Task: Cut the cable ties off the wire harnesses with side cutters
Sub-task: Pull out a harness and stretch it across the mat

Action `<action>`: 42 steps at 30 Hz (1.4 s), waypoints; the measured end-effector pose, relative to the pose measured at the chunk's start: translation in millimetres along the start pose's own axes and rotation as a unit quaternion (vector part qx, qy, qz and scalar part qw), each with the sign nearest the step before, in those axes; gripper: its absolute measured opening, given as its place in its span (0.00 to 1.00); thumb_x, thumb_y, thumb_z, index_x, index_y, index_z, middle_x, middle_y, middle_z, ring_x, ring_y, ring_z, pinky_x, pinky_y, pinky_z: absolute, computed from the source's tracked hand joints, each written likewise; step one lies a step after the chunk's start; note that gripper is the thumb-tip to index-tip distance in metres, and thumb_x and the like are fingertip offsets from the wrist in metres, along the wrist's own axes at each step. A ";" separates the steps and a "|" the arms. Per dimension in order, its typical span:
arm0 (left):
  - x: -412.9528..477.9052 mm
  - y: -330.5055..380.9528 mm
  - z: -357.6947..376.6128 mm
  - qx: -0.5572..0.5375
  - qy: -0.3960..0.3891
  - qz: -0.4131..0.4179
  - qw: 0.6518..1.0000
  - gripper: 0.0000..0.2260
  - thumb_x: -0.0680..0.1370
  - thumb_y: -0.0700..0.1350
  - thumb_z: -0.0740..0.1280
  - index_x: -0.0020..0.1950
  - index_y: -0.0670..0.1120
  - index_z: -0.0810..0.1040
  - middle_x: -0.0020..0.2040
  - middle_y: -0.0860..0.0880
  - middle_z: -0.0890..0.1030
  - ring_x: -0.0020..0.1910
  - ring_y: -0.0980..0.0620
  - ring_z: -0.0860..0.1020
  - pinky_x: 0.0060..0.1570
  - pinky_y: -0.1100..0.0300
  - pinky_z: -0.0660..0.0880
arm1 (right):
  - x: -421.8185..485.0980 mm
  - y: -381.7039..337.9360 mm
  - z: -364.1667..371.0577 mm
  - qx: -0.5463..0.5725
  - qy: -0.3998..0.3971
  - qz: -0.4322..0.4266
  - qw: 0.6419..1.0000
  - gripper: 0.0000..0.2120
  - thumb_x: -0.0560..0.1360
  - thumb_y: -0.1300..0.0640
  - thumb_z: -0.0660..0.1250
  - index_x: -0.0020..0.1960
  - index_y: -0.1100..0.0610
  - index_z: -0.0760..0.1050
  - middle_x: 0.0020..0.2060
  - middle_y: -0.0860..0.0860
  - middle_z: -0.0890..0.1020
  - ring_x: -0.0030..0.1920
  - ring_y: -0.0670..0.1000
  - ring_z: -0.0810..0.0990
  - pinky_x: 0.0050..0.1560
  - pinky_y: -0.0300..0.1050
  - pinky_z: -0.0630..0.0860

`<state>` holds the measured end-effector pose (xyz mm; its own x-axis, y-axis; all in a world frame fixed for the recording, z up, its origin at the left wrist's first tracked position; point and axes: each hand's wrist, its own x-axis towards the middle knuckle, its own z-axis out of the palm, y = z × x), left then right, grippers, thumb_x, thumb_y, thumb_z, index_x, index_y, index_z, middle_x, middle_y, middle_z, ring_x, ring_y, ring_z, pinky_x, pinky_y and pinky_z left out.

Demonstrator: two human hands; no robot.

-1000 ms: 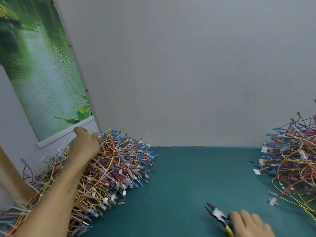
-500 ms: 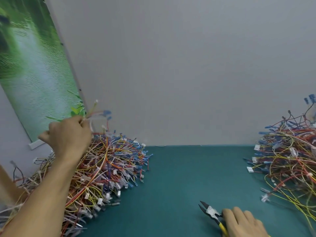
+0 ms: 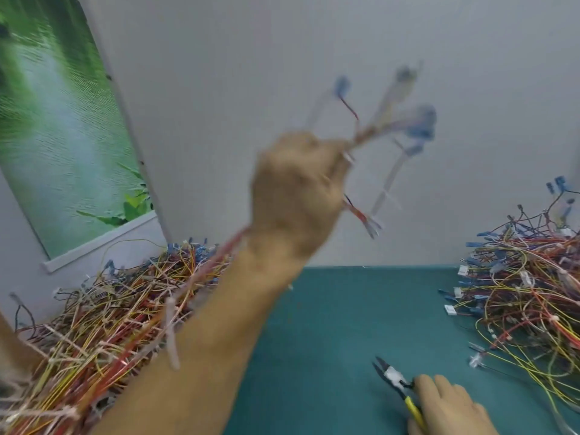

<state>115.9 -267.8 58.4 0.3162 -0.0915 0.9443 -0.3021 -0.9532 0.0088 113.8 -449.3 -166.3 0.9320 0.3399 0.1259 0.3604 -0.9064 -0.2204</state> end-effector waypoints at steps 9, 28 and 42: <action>-149.1 30.0 103.8 -0.155 -0.324 -0.339 0.869 0.07 0.73 0.49 0.69 0.50 0.50 0.80 0.46 0.51 0.84 0.48 0.48 0.81 0.52 0.53 0.76 | 10.0 45.8 -38.9 0.405 0.087 0.207 0.886 0.11 0.75 0.53 0.70 0.38 0.58 0.74 0.29 0.57 0.79 0.34 0.58 0.77 0.40 0.50 0.72; -182.0 97.5 20.3 -0.024 -0.359 -0.141 0.922 0.22 0.58 0.56 0.73 0.50 0.51 0.84 0.57 0.52 0.82 0.59 0.50 0.79 0.57 0.40 0.75 | 34.3 -0.1 -58.2 0.703 -0.056 0.243 0.666 0.04 0.75 0.67 0.66 0.42 0.63 0.76 0.27 0.57 0.78 0.27 0.52 0.74 0.28 0.42 0.74; -228.3 22.0 -39.3 -0.529 0.084 -0.761 0.366 0.22 0.81 0.55 0.55 0.64 0.39 0.72 0.46 0.40 0.82 0.43 0.38 0.80 0.51 0.45 0.77 | 51.5 46.2 -88.3 0.795 0.136 0.249 0.536 0.08 0.77 0.69 0.63 0.40 0.61 0.72 0.22 0.52 0.79 0.22 0.47 0.79 0.25 0.39 0.78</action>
<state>1.8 -256.6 -144.1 0.8096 0.4173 -0.4129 -0.0988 0.7901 0.6049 175.0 -495.7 -84.6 0.9660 -0.0895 -0.2425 -0.1514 0.5647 -0.8113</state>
